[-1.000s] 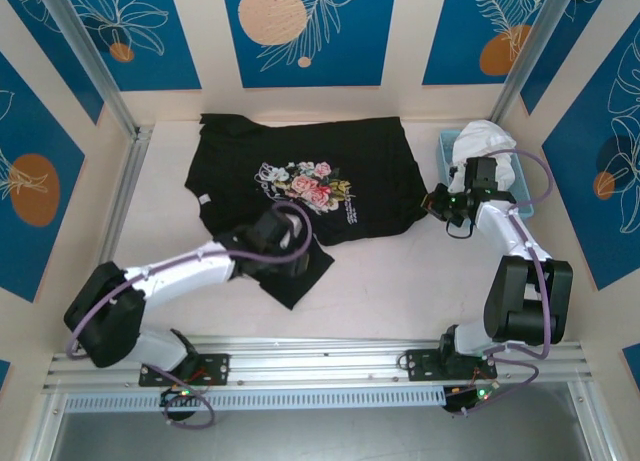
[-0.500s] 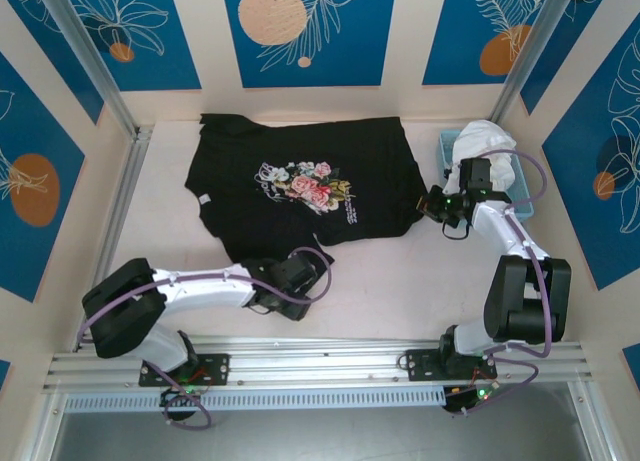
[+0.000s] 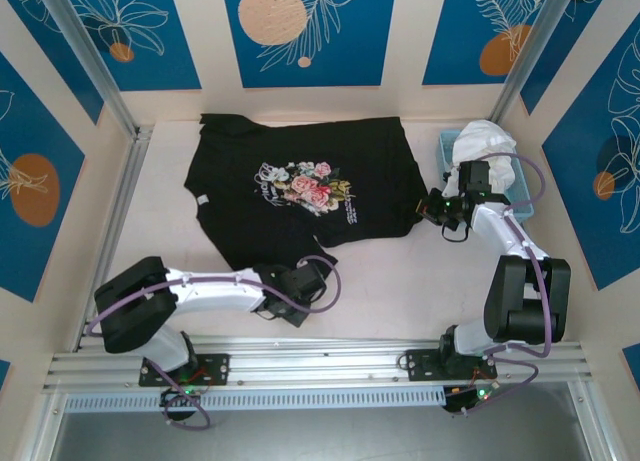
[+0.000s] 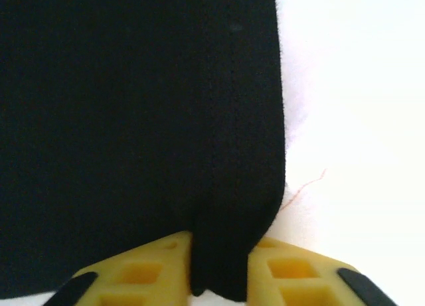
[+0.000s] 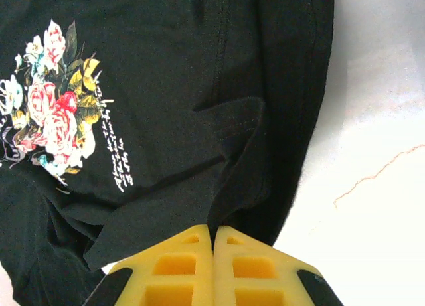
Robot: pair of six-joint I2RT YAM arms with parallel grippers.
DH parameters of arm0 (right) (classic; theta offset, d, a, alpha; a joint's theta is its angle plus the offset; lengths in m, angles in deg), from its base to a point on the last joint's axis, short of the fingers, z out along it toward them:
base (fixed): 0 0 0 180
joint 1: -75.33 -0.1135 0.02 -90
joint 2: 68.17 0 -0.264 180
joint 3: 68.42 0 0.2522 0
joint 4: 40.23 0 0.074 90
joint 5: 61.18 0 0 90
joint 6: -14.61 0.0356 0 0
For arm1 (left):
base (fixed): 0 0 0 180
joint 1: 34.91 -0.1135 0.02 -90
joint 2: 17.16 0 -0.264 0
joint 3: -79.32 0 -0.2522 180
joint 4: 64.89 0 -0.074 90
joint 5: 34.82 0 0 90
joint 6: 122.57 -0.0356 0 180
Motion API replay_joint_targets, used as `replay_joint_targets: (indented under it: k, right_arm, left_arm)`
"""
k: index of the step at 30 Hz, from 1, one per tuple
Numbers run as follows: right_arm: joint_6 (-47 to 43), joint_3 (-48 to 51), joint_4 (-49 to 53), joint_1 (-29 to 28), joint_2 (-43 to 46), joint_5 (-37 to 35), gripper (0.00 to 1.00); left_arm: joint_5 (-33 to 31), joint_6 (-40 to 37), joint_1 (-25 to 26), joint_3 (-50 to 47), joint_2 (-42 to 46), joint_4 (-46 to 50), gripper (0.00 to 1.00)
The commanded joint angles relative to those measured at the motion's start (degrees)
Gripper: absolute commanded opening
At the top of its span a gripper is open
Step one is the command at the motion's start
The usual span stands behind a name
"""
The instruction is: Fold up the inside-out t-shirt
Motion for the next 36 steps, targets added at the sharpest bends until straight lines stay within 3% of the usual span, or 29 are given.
replay_joint_targets:
  k: [1, 6, 11, 14, 18, 21, 28, 36]
  right_arm:
    - [-0.58, 1.27, -0.2, -0.36, 1.46, 1.26, 0.0]
    - [-0.43, 1.74, -0.54, -0.4, 2.56, 2.22, 0.0]
    - [-0.3, 1.4, -1.09, -0.66, 6.97, 4.09, 0.0]
    - [0.51, 0.5, -1.93, -1.21, 8.52, 4.41, 0.0]
    - [1.17, -2.38, -2.92, -2.53, 5.78, 4.73, 0.0]
    - [0.04, -7.45, 0.59, -2.68, 5.36, 3.72, 0.0]
    - [-3.56, -14.3, 6.86, -2.51, 19.12, -0.87, 0.0]
    - [-5.87, -26.99, 15.66, -2.24, 33.61, -5.66, 0.0]
  left_arm:
    - [-3.77, 0.34, -0.62, -2.77, -3.89, -1.14, 0.15]
    - [-5.65, -0.48, -0.77, -3.09, 0.04, -0.08, 0.01]
    - [-12.68, -2.6, -2.54, -1.28, 12.35, 4.94, 0.0]
    - [-17.93, -4.44, -6.36, 0.31, 21.84, 7.0, 0.0]
    - [-20.07, -8.09, -17.09, 2.67, 31.94, 4.27, 0.0]
    - [-22.94, -11.58, -22.56, 9.53, 35.96, 3.91, 0.0]
    - [-26.27, -27.18, -22.72, 30.86, 40.36, 6.14, 0.0]
    - [-24.62, -34.42, -22.61, 53.31, 40.13, 7.2, 0.0]
